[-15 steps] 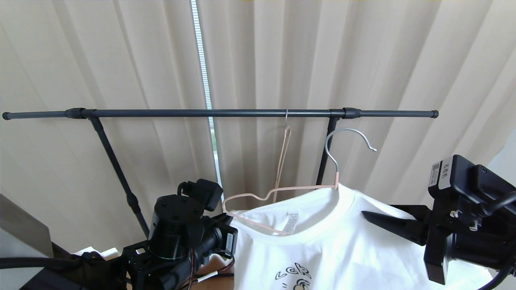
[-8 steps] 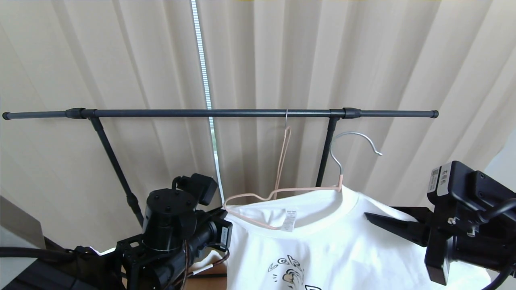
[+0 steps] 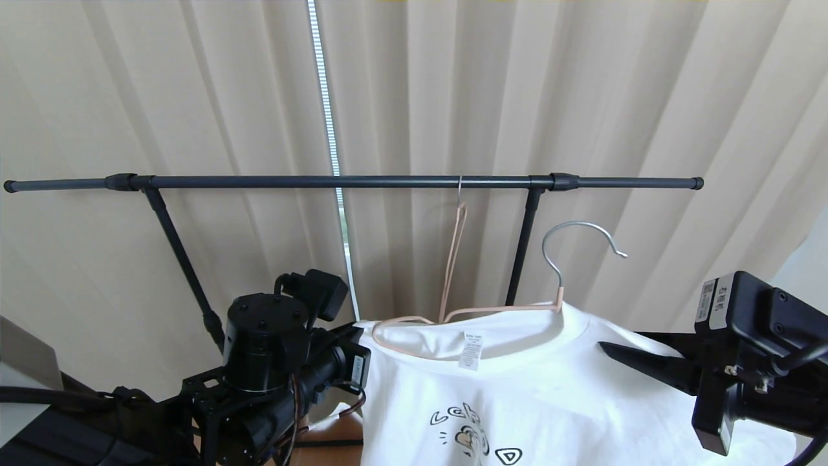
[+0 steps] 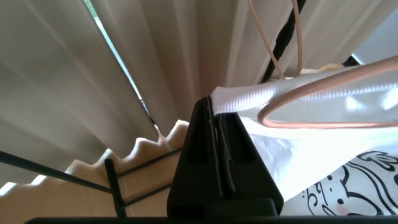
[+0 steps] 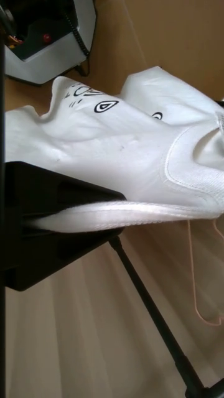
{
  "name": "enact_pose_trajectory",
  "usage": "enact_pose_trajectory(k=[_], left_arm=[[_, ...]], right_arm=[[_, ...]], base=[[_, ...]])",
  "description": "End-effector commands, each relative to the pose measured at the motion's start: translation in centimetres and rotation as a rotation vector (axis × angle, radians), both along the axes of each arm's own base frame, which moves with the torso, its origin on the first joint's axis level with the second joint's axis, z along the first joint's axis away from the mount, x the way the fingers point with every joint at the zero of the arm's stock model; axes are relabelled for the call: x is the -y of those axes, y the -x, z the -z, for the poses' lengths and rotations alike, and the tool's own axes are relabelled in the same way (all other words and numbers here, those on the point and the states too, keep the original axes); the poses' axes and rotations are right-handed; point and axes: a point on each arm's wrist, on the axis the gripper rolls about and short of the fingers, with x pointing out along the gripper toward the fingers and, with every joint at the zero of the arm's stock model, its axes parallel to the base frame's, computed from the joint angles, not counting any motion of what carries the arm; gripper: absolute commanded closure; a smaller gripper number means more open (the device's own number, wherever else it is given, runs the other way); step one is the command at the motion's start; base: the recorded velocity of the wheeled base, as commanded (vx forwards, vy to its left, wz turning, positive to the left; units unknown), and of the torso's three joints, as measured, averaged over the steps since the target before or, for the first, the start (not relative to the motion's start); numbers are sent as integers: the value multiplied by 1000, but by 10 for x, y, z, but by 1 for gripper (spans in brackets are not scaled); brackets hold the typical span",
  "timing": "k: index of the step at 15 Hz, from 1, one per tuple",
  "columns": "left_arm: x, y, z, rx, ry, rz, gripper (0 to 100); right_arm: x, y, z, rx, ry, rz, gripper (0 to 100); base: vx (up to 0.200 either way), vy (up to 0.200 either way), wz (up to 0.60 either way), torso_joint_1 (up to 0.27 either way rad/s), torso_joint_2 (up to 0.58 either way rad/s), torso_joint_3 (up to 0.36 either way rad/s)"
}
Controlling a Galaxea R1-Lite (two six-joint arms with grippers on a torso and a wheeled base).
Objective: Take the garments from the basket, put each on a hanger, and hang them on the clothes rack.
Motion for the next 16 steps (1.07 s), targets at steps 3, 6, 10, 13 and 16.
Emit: enact_pose_trajectory(k=[3, 6, 10, 13, 16], left_arm=[[-2, -1, -3, 9, -5, -4, 100], [-1, -3, -3, 18, -17, 4, 100], [-3, -4, -4, 17, -9, 13, 100], [-5, -6, -4, 16, -9, 7, 100], [-4, -9, -11, 39, 5, 8, 100]], right_arm=[[3, -1, -2, 36, -20, 19, 100], [7, -2, 0, 62, 10, 29, 100], [12, -1, -1, 95, 16, 40, 100], [13, 2, -2, 117, 28, 30, 100], [13, 2, 4, 96, 42, 22, 100]], base=[[0, 0, 0, 0, 0, 0], [0, 0, 0, 0, 0, 0], [0, 0, 0, 0, 0, 0], [0, 0, 0, 0, 0, 0], [0, 0, 0, 0, 0, 0]])
